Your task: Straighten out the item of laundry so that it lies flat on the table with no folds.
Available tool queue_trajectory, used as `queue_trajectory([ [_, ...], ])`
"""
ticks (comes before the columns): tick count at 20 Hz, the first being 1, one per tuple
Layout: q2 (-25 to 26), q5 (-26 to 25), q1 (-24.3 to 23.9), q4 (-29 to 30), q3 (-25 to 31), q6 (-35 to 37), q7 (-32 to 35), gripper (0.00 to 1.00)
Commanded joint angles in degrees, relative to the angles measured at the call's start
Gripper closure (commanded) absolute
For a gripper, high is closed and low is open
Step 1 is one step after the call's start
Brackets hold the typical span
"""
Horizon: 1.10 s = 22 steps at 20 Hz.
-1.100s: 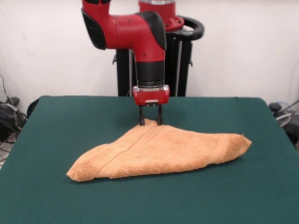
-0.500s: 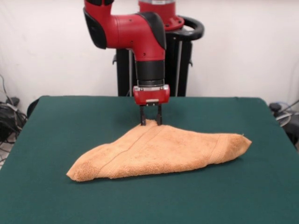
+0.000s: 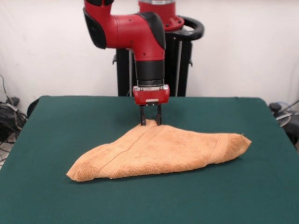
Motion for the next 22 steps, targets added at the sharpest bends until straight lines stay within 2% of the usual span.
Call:
queue_trajectory([
  [1, 8.30, 3.26, -4.07, -13.86, 9.94, 23.53, 2.43, 1.00],
  [14, -4.27, 3.91, -2.98, -3.76, 12.35, 26.09, 4.43, 1.00],
  [22, -15.66, 4.49, -3.59, 4.13, 15.28, 30.54, 5.30, 1.00],
])
